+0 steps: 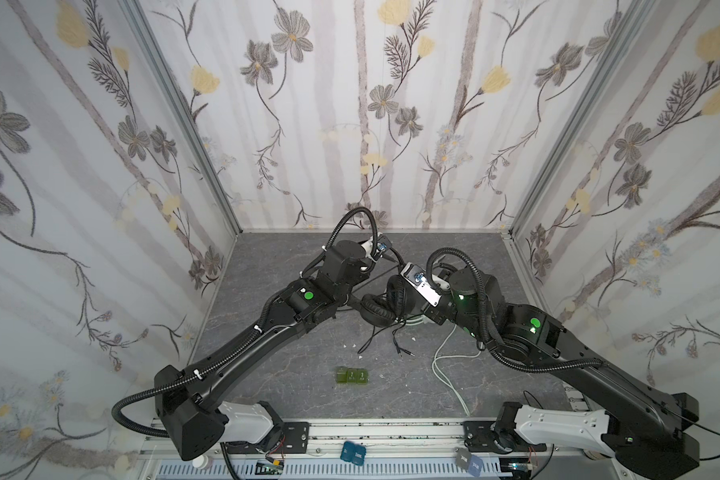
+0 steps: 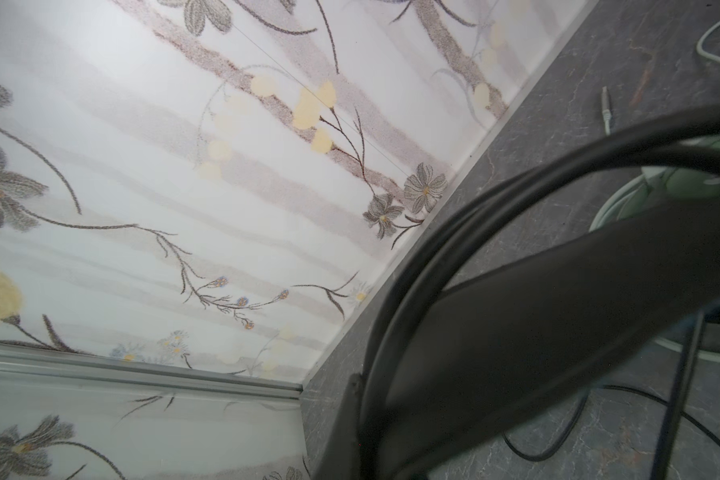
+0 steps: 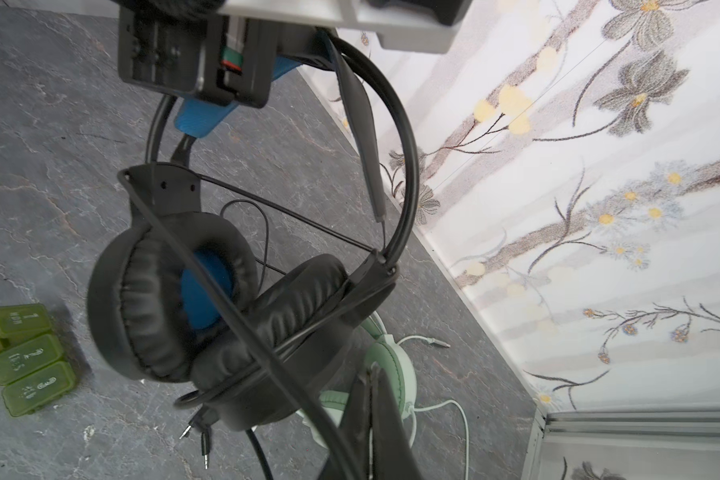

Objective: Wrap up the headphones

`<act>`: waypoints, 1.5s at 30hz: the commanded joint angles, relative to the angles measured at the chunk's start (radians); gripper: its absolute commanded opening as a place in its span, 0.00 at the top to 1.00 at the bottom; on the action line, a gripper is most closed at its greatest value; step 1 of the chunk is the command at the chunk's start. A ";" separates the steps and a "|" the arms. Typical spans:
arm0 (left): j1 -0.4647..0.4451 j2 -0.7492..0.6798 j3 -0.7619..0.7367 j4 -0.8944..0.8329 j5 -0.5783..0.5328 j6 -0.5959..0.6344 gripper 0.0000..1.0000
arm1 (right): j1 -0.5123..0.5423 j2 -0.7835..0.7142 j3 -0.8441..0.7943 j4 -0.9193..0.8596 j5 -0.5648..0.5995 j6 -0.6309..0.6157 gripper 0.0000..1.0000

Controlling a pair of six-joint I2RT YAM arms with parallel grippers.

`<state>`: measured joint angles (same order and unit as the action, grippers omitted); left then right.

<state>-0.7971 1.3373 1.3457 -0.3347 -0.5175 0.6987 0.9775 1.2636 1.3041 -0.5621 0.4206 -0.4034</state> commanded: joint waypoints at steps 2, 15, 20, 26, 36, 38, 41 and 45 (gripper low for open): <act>-0.001 -0.016 0.008 -0.117 0.034 -0.011 1.00 | 0.000 -0.010 0.010 0.099 0.071 -0.033 0.98; -0.038 0.009 0.012 -0.095 0.019 -0.036 1.00 | 0.018 0.047 0.081 0.186 -0.109 0.009 1.00; -0.040 -0.006 0.025 -0.099 0.053 -0.087 1.00 | 0.017 0.062 0.082 0.184 -0.108 0.033 1.00; -0.040 -0.017 0.036 -0.133 0.103 -0.139 1.00 | 0.016 0.062 0.080 0.194 -0.119 0.046 1.00; -0.039 -0.030 0.053 -0.165 0.202 -0.263 1.00 | 0.024 0.101 0.081 0.311 -0.170 0.131 1.00; -0.038 -0.035 0.055 -0.167 0.211 -0.280 1.00 | 0.027 0.110 0.082 0.322 -0.167 0.141 1.00; -0.038 -0.043 0.050 -0.166 0.215 -0.302 1.00 | 0.025 0.118 0.081 0.323 -0.163 0.143 1.00; -0.039 -0.047 0.038 -0.177 0.202 -0.307 1.00 | 0.025 0.100 0.069 0.313 -0.124 0.135 1.00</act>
<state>-0.8360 1.3003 1.3876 -0.5304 -0.3252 0.4267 1.0012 1.3746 1.3746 -0.3077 0.2691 -0.2813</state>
